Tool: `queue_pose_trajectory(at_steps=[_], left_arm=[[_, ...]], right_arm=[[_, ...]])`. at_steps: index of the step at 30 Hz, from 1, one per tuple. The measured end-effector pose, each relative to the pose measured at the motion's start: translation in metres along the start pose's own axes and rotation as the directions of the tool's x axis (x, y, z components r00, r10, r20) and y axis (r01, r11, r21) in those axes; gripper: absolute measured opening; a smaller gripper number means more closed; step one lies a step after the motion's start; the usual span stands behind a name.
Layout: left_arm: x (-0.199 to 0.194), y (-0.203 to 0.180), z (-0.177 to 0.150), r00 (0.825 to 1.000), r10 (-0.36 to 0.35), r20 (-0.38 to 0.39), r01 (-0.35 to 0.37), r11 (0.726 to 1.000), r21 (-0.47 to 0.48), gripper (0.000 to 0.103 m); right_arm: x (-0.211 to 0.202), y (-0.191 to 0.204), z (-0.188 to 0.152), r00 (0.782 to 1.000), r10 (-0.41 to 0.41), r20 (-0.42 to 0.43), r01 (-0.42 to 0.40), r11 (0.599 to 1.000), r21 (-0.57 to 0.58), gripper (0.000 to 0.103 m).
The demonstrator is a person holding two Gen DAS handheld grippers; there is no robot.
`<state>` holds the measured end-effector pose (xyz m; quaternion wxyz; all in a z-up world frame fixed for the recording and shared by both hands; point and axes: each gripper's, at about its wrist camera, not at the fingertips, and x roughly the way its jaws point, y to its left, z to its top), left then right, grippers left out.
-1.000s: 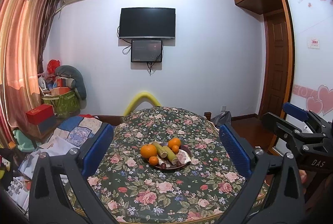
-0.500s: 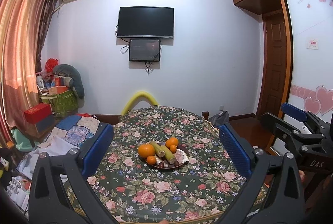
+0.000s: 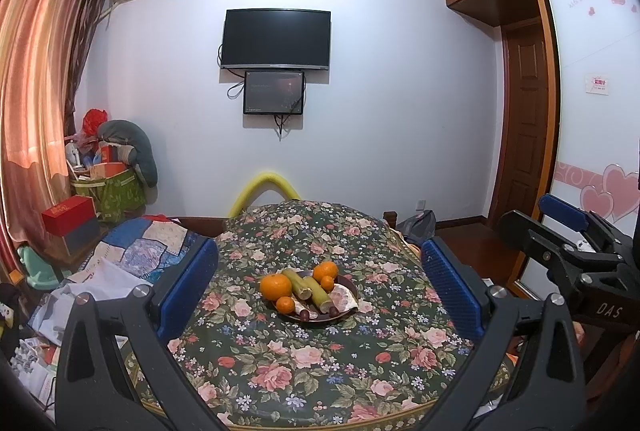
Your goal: Organize fruits
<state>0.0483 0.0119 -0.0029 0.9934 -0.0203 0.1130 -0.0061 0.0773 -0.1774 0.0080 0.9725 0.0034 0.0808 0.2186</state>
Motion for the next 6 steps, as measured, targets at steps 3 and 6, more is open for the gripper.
queue_pose_trajectory(at_steps=[3,6], left_arm=[[0.0012,-0.0005,0.0008,1.0,0.002,-0.002,-0.002,1.0,-0.004,0.103],[0.0021,-0.0006,0.0011,1.0,0.001,-0.005,-0.001,1.0,-0.002,0.103]], right_arm=[[-0.0001,-0.0007,0.0002,1.0,-0.001,0.0,0.001,1.0,0.002,0.103],[0.0002,-0.0016,0.0013,1.0,-0.002,-0.003,0.002,1.0,0.003,0.103]])
